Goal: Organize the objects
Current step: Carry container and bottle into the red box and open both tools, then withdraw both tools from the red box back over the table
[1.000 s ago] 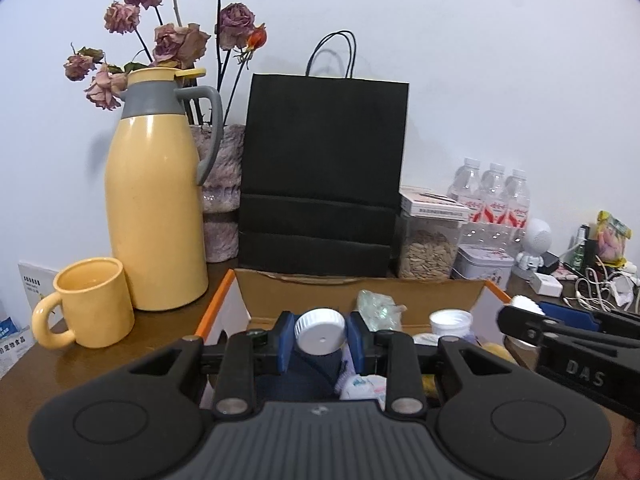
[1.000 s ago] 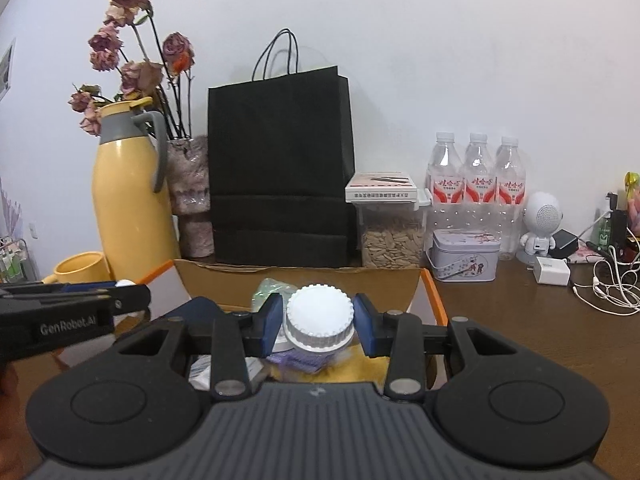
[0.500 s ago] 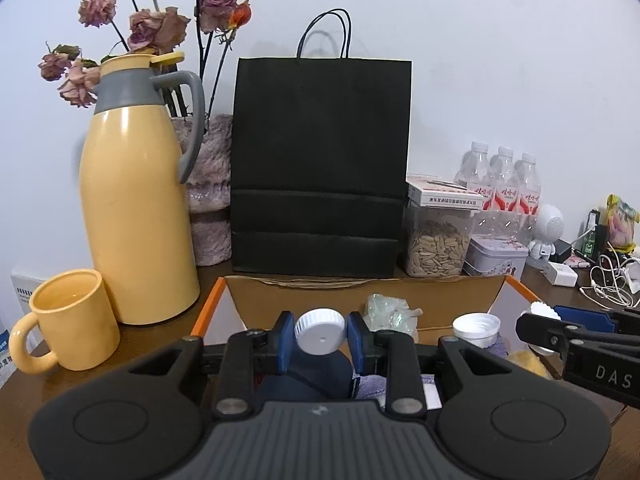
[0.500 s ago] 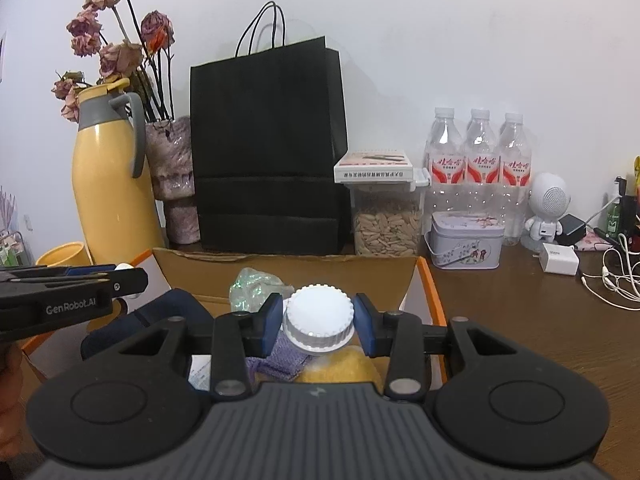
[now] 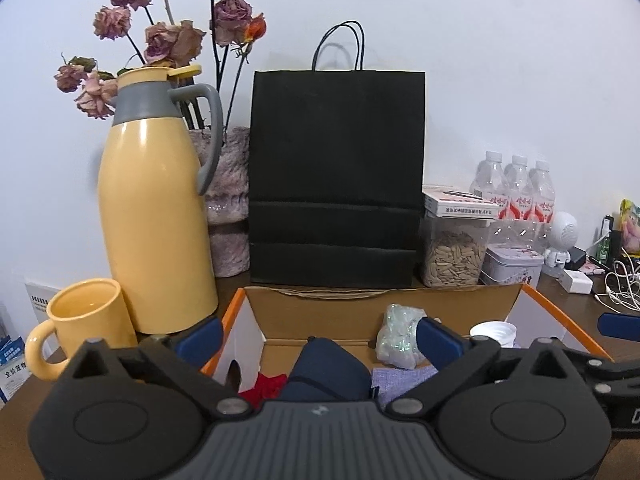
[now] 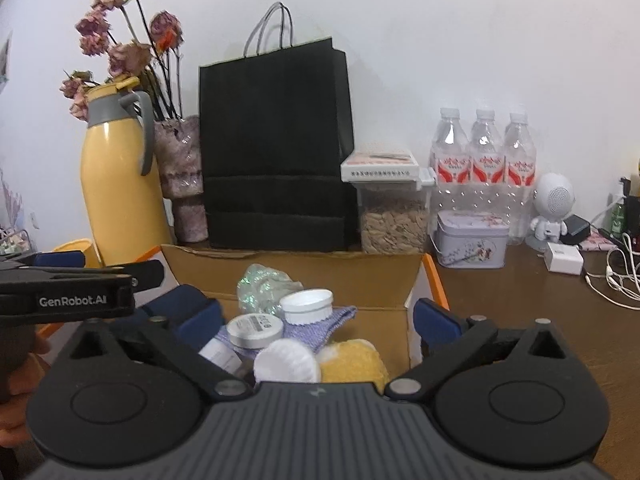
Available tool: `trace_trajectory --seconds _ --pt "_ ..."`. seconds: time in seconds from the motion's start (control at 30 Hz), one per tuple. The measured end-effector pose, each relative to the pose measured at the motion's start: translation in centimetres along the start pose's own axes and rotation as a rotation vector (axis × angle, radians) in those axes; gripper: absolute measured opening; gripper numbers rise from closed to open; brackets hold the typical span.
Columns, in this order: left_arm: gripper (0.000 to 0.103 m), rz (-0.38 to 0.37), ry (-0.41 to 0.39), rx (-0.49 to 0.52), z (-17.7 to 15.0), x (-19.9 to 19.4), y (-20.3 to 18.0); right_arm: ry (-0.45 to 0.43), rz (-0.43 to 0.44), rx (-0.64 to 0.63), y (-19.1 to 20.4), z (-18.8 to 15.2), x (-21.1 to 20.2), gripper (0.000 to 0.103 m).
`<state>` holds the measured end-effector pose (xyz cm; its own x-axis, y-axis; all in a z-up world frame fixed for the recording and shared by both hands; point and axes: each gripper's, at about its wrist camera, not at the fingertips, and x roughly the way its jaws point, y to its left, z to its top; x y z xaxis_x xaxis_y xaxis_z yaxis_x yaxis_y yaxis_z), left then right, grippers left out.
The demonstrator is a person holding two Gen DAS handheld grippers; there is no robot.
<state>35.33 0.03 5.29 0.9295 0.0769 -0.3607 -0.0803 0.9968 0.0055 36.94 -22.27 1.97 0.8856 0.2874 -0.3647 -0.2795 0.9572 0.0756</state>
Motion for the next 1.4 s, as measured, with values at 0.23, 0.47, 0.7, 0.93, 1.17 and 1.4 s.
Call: trace_trajectory --seconds 0.23,0.47,0.7,0.93,1.17,1.4 --pt "0.103 0.005 0.009 0.007 -0.1 0.2 -0.1 0.002 0.001 -0.011 0.2 0.0 0.0 0.103" --pt "0.103 0.001 0.009 0.008 -0.1 0.0 -0.1 0.004 -0.004 -0.015 0.3 0.0 -0.1 0.103" --pt "0.103 -0.006 -0.006 0.004 -0.2 -0.9 -0.2 -0.011 -0.008 -0.024 0.6 0.0 -0.7 0.103" --pt "0.103 -0.012 -0.021 0.003 -0.7 -2.8 0.1 -0.023 -0.017 -0.042 1.1 -0.5 -2.3 0.103" --pt "0.103 -0.030 -0.026 0.002 -1.8 -5.1 0.5 -0.028 -0.019 -0.052 1.7 -1.4 -4.6 0.103" --pt "0.103 -0.051 -0.040 0.005 -3.0 -7.8 0.6 -0.020 -0.013 -0.061 2.7 -3.0 -7.0 0.103"
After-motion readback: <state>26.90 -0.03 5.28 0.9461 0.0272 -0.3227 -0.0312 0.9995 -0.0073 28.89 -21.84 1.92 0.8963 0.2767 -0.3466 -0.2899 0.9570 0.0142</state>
